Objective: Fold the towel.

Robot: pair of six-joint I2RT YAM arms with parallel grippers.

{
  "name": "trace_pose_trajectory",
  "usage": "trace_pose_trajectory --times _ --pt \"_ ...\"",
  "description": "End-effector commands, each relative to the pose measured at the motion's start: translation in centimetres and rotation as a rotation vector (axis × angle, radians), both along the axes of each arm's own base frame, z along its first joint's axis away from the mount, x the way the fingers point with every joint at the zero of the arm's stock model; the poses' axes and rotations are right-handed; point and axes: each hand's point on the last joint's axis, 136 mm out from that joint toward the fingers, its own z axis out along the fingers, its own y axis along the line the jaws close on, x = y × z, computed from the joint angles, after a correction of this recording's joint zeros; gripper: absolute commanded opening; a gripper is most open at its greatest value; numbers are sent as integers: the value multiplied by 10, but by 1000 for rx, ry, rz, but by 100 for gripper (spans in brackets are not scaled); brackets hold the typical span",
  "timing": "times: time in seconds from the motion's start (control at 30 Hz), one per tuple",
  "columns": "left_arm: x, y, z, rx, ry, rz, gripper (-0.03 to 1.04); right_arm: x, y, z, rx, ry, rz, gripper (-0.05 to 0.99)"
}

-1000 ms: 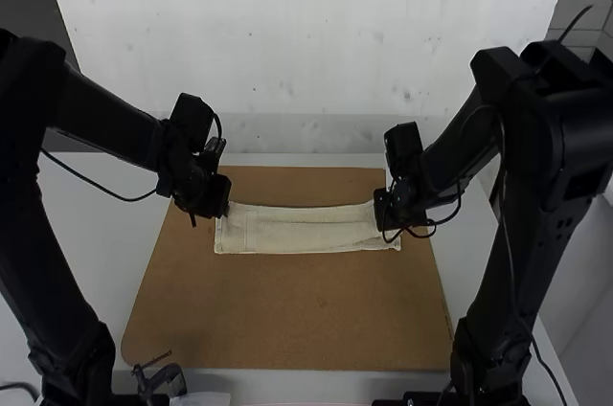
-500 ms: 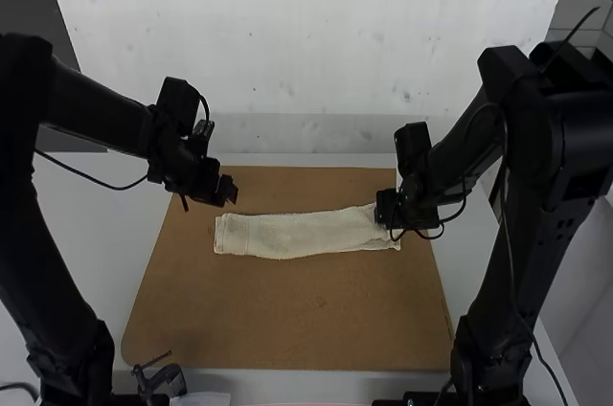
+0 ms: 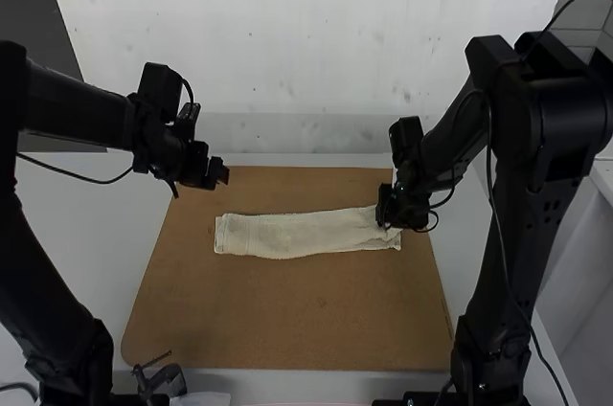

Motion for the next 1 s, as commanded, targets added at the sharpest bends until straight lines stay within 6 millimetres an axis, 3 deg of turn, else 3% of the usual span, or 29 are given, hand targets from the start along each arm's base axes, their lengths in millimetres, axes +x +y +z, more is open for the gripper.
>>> trace_pose_trajectory --times 0.0,0.1,0.23,0.4,0.6,0.97 --pt "3 -1 20 -28 -53 -7 101 -11 -16 -31 -41 89 -70 16" --pt "3 1 20 -31 -54 -4 101 -11 -18 -31 -43 101 -75 2" --pt "2 2 20 -37 -53 -4 101 -10 -30 -28 -45 104 -103 2" --pt "-1 0 21 -48 -54 -12 101 -9 -58 -8 -58 84 -142 2" --pt "-2 1 26 -49 -68 -11 101 -7 -105 19 -75 36 -202 2" --pt "-7 2 28 -52 -78 -9 101 -4 -194 39 -127 3 -329 2"
